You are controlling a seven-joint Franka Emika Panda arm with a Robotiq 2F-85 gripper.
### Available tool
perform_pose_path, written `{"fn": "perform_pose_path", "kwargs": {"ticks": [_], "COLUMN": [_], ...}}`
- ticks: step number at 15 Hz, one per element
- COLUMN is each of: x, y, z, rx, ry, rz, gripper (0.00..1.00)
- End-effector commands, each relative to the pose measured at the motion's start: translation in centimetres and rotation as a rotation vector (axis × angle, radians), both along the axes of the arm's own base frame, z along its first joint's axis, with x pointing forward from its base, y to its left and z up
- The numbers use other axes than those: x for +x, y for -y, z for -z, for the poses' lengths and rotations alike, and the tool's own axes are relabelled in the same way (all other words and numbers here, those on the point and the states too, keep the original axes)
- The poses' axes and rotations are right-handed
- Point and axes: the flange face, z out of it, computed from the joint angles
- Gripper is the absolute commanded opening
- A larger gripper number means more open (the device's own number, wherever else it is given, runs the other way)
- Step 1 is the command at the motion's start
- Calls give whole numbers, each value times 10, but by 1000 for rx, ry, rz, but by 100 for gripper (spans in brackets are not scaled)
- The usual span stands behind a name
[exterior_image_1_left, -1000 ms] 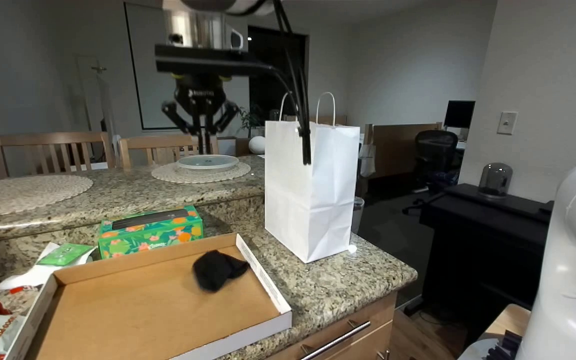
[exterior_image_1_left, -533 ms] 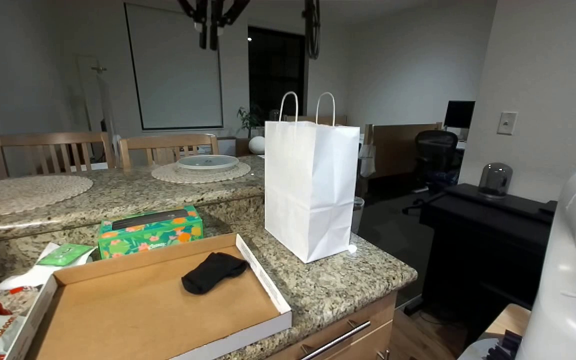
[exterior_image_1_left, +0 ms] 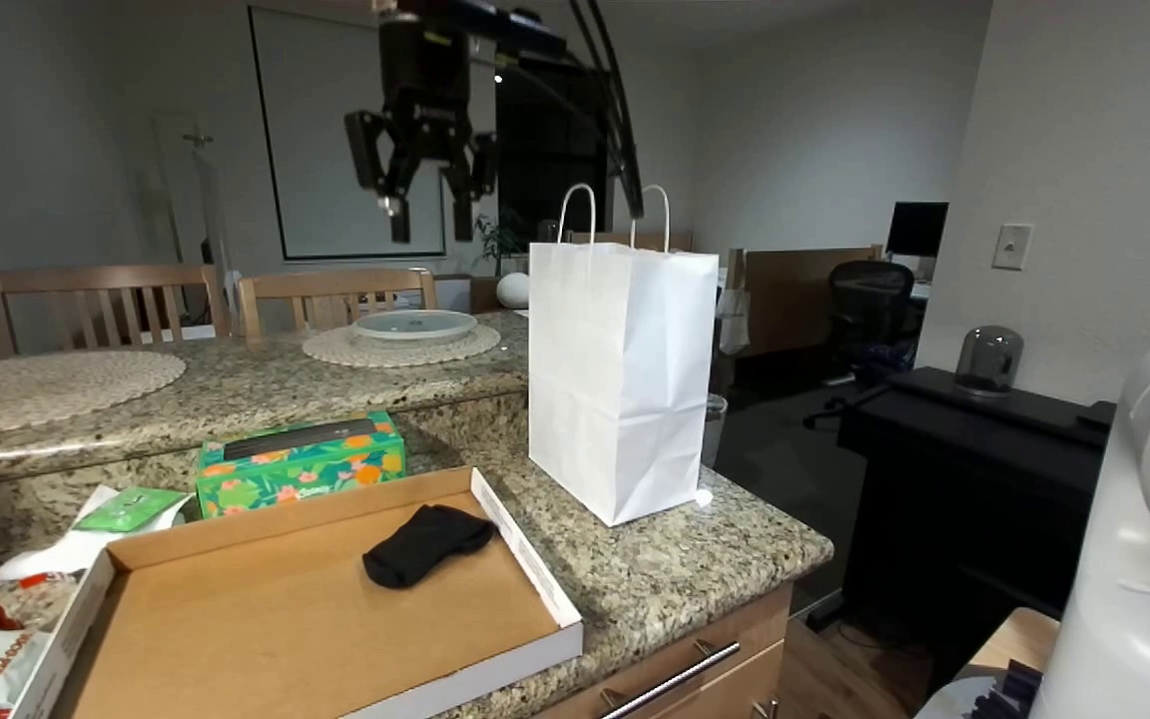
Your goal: Put the black socks in the white bag
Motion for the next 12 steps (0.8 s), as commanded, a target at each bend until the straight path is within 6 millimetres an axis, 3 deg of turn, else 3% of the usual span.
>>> {"fn": "perform_pose_path", "kwargs": {"ticks": [1, 7, 9, 12], "x": [7, 11, 13, 21], "y": [-18, -56, -61, -56], "z": [88, 225, 254, 277], "rx": [70, 109, 104, 53], "ry": [-67, -29, -24, 0], "rz": [-43, 123, 172, 252], "gripper": [98, 100, 100, 100]}}
